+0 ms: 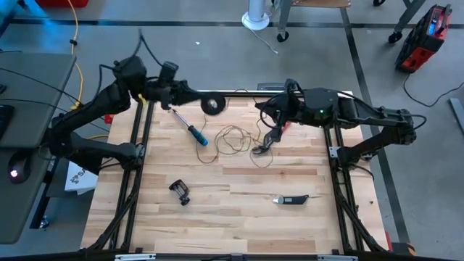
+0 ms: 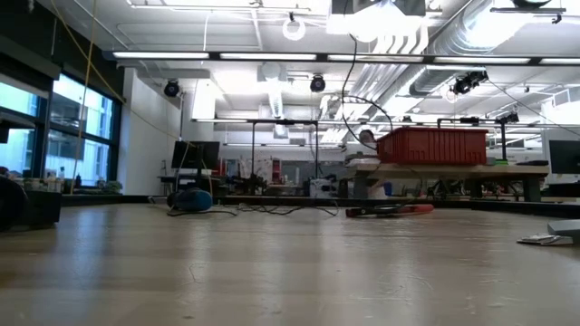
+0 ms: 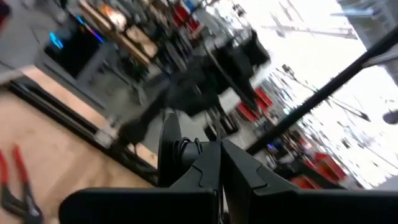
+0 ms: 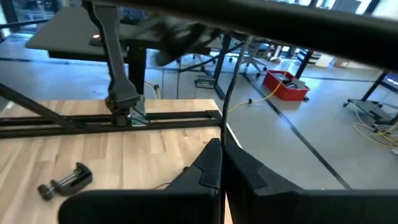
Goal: Coil cords
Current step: Coil the black wire onto the black spool
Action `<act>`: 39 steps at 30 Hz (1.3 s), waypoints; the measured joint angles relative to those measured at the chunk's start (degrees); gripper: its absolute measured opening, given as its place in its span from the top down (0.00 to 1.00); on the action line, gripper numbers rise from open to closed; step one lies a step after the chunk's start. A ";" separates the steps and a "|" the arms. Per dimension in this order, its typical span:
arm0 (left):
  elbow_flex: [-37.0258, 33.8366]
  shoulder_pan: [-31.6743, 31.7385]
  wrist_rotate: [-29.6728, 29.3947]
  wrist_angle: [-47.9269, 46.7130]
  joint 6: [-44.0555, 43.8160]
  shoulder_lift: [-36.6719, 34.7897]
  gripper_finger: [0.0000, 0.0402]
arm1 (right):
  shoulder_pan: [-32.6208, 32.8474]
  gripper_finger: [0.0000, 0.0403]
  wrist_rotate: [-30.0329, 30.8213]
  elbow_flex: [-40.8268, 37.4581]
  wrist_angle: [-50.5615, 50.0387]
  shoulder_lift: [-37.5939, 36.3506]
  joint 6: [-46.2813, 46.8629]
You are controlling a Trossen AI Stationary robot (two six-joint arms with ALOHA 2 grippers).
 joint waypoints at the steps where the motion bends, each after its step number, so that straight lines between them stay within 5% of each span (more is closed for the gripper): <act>1: 0.01 -1.07 0.01 -0.01 -0.20 0.56 1.00 | -0.27 1.00 0.00 0.00 0.25 -0.10 0.00; 9: 0.01 -5.68 -0.66 0.10 0.05 5.33 1.00 | -0.55 1.00 -1.17 0.02 2.23 -0.53 -0.08; 27: 0.10 -4.39 -0.43 -4.07 -0.56 6.97 1.00 | -0.29 1.00 -1.92 0.02 3.97 -4.89 -2.67; 39: 0.08 -11.73 -0.10 17.73 -11.73 14.19 1.00 | -0.33 1.00 -3.79 0.02 7.89 -3.92 -2.95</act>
